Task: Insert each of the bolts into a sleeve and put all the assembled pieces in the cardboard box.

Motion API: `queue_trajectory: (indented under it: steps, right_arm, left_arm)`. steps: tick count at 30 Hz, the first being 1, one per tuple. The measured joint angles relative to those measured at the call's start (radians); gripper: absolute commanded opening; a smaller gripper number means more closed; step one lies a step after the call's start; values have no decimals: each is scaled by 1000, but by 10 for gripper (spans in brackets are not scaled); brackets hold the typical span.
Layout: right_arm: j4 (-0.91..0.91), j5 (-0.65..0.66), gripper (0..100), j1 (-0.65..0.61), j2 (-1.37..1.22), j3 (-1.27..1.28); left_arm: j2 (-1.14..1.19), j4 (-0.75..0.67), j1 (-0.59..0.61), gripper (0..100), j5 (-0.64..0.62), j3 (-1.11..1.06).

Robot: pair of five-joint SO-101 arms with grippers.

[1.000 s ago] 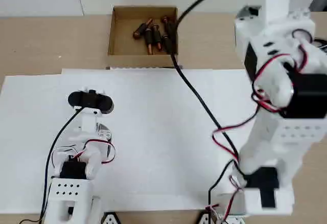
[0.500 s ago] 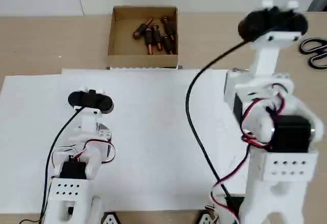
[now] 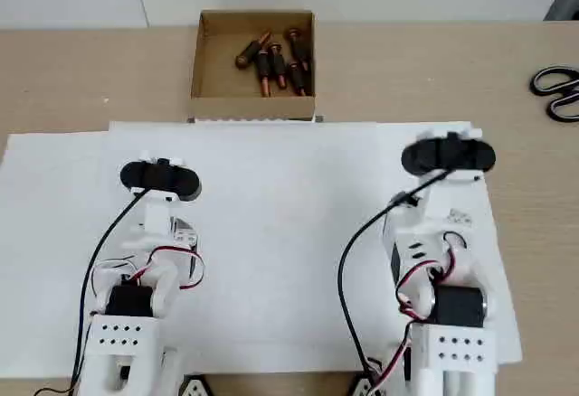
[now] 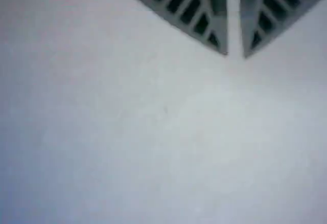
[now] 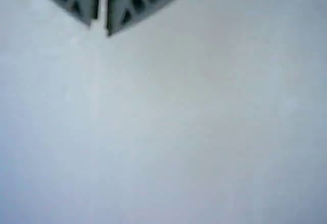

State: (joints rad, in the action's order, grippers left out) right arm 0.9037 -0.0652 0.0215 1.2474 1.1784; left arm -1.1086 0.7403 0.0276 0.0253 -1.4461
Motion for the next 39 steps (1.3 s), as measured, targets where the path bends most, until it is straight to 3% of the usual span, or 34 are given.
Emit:
queue_trajectory:
  steps: [17,24,39]
  right_arm:
    - [-25,144,2,21,534,486]
    - [-11,147,2,-69,546,489]
    - [20,147,3,-68,548,489]
  left_arm:
    - [0,0,0,6,0,0]
    - [0,0,0,6,0,0]
    - [0,0,0,6,0,0]
